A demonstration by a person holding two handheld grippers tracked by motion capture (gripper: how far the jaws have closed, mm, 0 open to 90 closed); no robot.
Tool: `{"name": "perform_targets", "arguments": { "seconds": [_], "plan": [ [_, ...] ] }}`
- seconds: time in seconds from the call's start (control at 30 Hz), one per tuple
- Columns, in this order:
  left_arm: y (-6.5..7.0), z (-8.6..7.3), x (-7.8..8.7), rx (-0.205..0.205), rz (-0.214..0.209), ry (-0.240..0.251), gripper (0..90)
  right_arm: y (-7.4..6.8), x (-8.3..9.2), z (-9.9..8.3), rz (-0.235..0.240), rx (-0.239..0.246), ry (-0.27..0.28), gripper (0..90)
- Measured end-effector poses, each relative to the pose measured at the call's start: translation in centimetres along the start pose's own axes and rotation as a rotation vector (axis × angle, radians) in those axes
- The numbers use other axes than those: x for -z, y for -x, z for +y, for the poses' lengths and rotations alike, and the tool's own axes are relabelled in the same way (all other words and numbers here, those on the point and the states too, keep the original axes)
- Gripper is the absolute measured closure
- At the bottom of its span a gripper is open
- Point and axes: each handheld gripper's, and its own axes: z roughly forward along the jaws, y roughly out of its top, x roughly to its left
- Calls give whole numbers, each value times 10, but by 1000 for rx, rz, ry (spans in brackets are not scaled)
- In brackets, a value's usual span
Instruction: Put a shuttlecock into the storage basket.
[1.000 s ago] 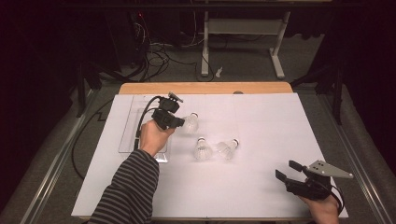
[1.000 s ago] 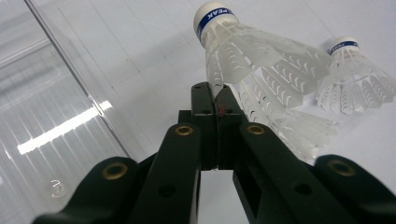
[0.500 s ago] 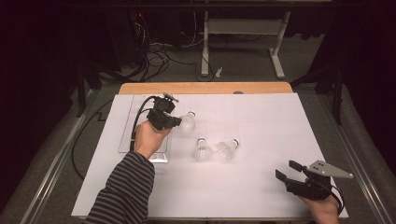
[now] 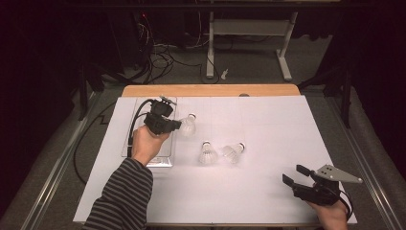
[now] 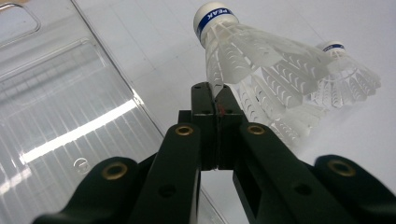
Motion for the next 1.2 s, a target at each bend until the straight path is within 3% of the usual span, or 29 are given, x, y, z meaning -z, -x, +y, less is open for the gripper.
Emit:
{"name": "perform_targets", "arguments": {
  "seconds": [0.77,1.2],
  "plan": [
    [-13,-14,23,29,19,37,897,0,0,0,0,0,0,319],
    [-21,-23,26,46,37,39,897,0,0,0,-1,0,0,319]
  ]
}}
